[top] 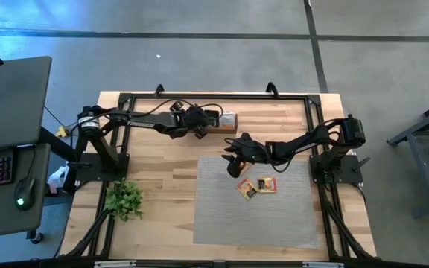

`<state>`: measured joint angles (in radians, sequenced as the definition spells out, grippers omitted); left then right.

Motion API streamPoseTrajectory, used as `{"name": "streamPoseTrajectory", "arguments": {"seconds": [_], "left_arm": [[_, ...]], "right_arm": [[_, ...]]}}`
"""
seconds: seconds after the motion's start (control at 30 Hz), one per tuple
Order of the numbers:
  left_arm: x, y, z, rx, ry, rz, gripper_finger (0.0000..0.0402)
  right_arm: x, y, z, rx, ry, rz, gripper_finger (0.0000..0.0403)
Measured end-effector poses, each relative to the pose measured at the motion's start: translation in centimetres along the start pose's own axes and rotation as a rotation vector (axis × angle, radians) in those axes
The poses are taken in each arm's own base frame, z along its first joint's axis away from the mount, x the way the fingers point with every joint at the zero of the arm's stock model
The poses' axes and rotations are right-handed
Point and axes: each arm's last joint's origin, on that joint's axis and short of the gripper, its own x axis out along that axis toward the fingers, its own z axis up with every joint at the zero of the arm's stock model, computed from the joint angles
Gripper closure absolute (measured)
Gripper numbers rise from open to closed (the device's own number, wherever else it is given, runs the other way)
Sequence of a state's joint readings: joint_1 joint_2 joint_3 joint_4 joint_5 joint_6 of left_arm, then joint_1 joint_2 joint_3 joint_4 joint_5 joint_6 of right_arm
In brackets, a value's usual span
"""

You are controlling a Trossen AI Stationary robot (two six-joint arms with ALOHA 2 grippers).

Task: Pick & Place Tea
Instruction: Put the orange tea bag into the left section of the wooden organizer

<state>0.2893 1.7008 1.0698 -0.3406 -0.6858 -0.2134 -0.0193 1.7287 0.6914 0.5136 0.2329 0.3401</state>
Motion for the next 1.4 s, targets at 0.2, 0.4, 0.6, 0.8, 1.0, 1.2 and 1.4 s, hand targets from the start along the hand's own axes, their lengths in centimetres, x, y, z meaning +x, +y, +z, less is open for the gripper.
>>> {"name": "streamPoseTrajectory", "arguments": {"seconds": [0.2, 0.4, 0.6, 0.8, 1.0, 1.2, 1.4], "left_arm": [[0.0, 0.1, 0.0, 0.007, -0.008, 0.032, 0.033], [-0.1, 0.5, 0.1, 0.02, -0.034, 0.184, 0.0267], [-1.6, 1.2, 0.5, 0.015, -0.051, 0.158, 0.026], [-5.9, 1.4, 0.4, 0.054, -0.086, 0.061, 0.026], [-12.0, 1.8, -0.9, 0.079, -0.138, -0.037, 0.026], [-16.5, 2.0, -3.1, 0.054, -0.157, -0.13, 0.026], [-18.8, 1.1, -5.1, 0.049, -0.166, -0.165, 0.026]], "right_arm": [[0.0, 0.0, 0.0, 0.0, 0.0, 0.0, 0.0263], [0.0, 0.0, 0.0, 0.0, 0.0, 0.0, 0.0263], [0.0, 0.0, 0.0, -0.004, 0.001, 0.0, 0.0263], [0.0, 0.1, -0.1, -0.05, 0.017, 0.025, 0.0263], [0.0, 0.2, -0.1, -0.136, 0.018, 0.048, 0.0251], [-0.4, 1.8, 0.6, -0.216, -0.104, 0.069, 0.0218], [-0.6, 4.0, 1.8, -0.453, -0.161, 0.181, 0.0197]]}}
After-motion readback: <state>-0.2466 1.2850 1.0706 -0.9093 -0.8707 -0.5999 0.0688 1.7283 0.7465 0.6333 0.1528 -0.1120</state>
